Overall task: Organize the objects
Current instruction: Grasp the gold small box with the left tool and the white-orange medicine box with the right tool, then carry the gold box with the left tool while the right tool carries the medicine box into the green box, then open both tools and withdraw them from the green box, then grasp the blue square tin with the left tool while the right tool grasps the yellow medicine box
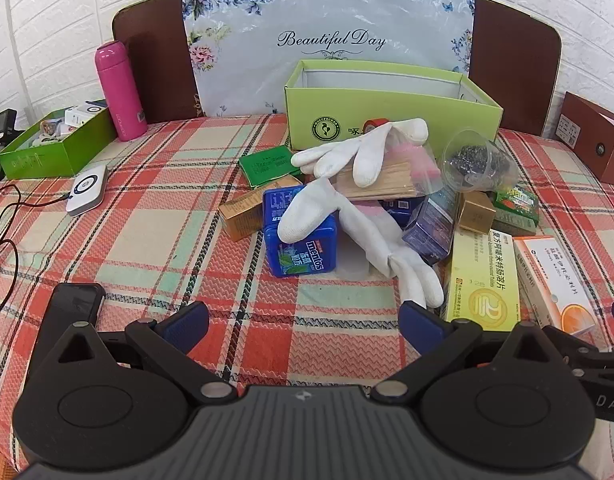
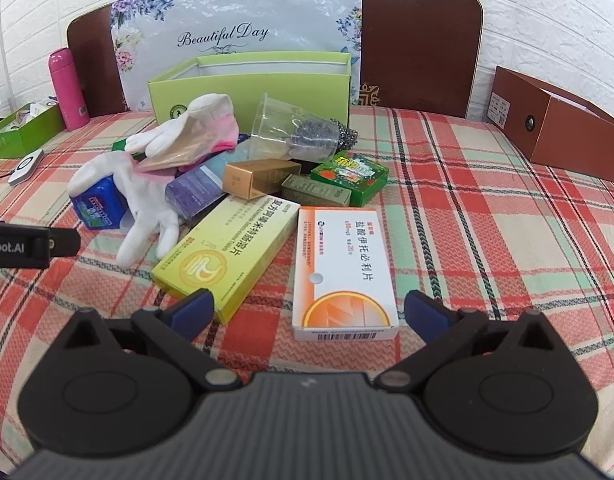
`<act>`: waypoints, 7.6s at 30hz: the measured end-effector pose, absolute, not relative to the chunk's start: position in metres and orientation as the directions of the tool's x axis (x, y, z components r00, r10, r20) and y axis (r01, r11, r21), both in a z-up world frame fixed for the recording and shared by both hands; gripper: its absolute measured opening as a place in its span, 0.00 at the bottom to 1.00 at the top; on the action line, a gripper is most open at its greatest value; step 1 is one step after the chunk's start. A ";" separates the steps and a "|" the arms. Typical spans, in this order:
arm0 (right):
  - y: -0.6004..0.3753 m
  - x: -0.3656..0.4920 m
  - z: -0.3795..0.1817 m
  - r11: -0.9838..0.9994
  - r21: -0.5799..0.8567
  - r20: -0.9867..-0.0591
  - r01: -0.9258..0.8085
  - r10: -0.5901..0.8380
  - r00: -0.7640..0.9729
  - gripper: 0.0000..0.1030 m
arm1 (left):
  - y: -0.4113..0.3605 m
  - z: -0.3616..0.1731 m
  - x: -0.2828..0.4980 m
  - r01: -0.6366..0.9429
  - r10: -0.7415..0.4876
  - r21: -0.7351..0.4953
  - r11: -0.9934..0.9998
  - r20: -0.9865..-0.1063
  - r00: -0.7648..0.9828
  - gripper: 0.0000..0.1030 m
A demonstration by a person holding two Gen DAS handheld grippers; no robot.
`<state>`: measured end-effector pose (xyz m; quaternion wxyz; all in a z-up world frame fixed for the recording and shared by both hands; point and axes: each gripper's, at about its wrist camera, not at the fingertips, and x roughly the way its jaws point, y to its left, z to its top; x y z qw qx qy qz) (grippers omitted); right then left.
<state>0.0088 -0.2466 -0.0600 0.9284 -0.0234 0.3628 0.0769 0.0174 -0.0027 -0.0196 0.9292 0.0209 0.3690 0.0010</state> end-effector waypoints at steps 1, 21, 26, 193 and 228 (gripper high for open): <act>-0.247 0.010 -0.060 0.987 0.019 -0.677 -0.159 0.130 0.724 1.00 | -0.002 -0.020 0.018 0.013 0.017 0.039 0.999 -0.687 0.727 1.00; -0.247 0.015 -0.068 0.955 0.126 -0.601 -0.269 0.289 0.745 1.00 | 0.010 -0.031 0.035 0.072 -0.054 -0.005 0.997 -0.713 0.699 1.00; -0.247 0.020 -0.066 0.949 0.149 -0.584 -0.278 0.311 0.750 1.00 | 0.049 -0.023 0.045 0.036 -0.046 -0.029 0.999 -0.694 0.719 1.00; -0.258 0.063 -0.039 0.984 0.096 -0.543 -0.149 0.177 0.821 1.00 | -0.021 0.010 0.062 0.066 -0.063 -0.018 0.998 -0.616 0.786 0.95; -0.195 0.062 -0.094 0.954 0.074 -0.664 -0.289 0.264 0.700 1.00 | 0.032 -0.032 0.057 0.073 -0.168 -0.169 0.983 -0.666 0.726 0.95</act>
